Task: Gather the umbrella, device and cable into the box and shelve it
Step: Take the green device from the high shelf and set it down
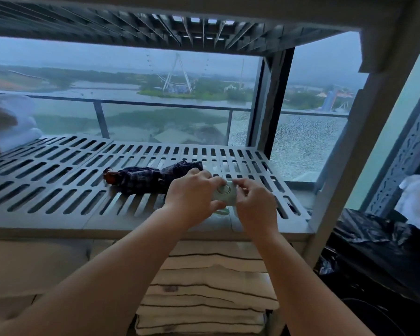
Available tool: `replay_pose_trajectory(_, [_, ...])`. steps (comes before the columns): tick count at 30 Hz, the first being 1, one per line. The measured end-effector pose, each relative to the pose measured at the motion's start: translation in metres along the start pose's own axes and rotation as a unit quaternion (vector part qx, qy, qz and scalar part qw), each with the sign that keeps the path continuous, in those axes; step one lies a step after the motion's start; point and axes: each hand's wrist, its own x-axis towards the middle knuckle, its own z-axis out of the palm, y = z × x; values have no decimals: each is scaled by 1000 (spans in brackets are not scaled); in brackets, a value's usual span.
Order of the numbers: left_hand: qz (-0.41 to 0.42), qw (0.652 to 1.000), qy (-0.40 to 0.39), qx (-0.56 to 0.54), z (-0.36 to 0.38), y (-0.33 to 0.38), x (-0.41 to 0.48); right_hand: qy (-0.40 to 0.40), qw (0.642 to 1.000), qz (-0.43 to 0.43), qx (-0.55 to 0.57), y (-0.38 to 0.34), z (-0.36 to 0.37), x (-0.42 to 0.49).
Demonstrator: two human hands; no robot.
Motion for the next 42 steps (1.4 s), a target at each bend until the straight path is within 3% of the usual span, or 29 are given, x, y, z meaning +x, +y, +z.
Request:
replay_pose_trajectory(7, [-1, 998, -43, 41, 18, 12, 11, -63, 998, -1, -14, 14, -1, 6])
replay_pose_trajectory(13, [25, 994, -78, 68, 26, 11, 19, -72, 990, -7, -120, 17, 4, 4])
replay_pose_trajectory(22, [15, 996, -68, 59, 31, 12, 22, -93, 980, -13, -174, 16, 8, 5])
replay_pose_trajectory(30, [-1, 998, -15, 56, 27, 13, 17, -122, 977, -9, -172, 19, 11, 8])
replay_pose_trajectory(36, [-3, 998, 13, 56, 18, 12, 10, -97, 984, -13, -149, 15, 12, 8])
replay_pose_trajectory(42, [-56, 997, 14, 50, 2, 1, -7, -53, 988, -81, -123, -2, 16, 3])
